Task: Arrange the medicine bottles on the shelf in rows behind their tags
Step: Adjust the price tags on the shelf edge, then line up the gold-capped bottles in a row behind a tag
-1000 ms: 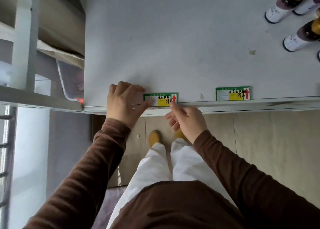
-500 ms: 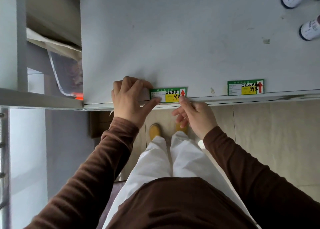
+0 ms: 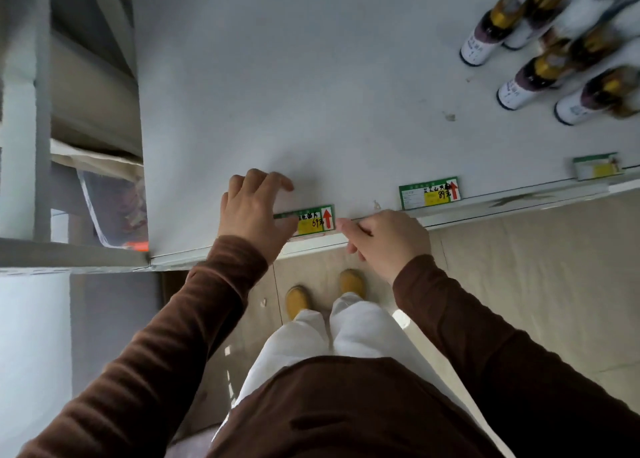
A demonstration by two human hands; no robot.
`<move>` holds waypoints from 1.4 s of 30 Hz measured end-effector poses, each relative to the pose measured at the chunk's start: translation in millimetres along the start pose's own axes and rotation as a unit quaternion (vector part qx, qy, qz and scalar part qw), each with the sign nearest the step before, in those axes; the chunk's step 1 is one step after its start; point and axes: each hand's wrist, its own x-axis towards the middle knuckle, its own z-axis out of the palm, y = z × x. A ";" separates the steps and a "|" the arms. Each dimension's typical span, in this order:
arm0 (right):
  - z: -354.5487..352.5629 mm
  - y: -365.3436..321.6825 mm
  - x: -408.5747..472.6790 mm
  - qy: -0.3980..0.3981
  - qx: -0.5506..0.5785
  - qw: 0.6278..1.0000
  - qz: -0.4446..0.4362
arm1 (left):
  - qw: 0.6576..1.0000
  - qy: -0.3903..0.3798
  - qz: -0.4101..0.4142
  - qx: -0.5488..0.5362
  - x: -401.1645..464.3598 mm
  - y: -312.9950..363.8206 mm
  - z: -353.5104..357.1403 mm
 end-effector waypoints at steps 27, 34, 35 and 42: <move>-252.5 187.3 147.7 0.101 -0.154 0.971 -0.153 | 0.993 -0.076 0.042 -0.076 217.7 292.4 123.5; -259.9 188.3 155.9 0.069 -0.108 0.978 -0.167 | 0.989 -0.109 0.022 -0.092 226.9 300.6 124.7; -264.2 188.2 155.9 0.068 -0.084 0.980 -0.170 | 0.985 -0.113 0.014 -0.133 224.1 296.8 120.1; -295.0 168.1 151.4 -0.035 0.080 0.967 -0.239 | 0.891 -0.139 -0.025 -0.431 192.1 264.6 63.6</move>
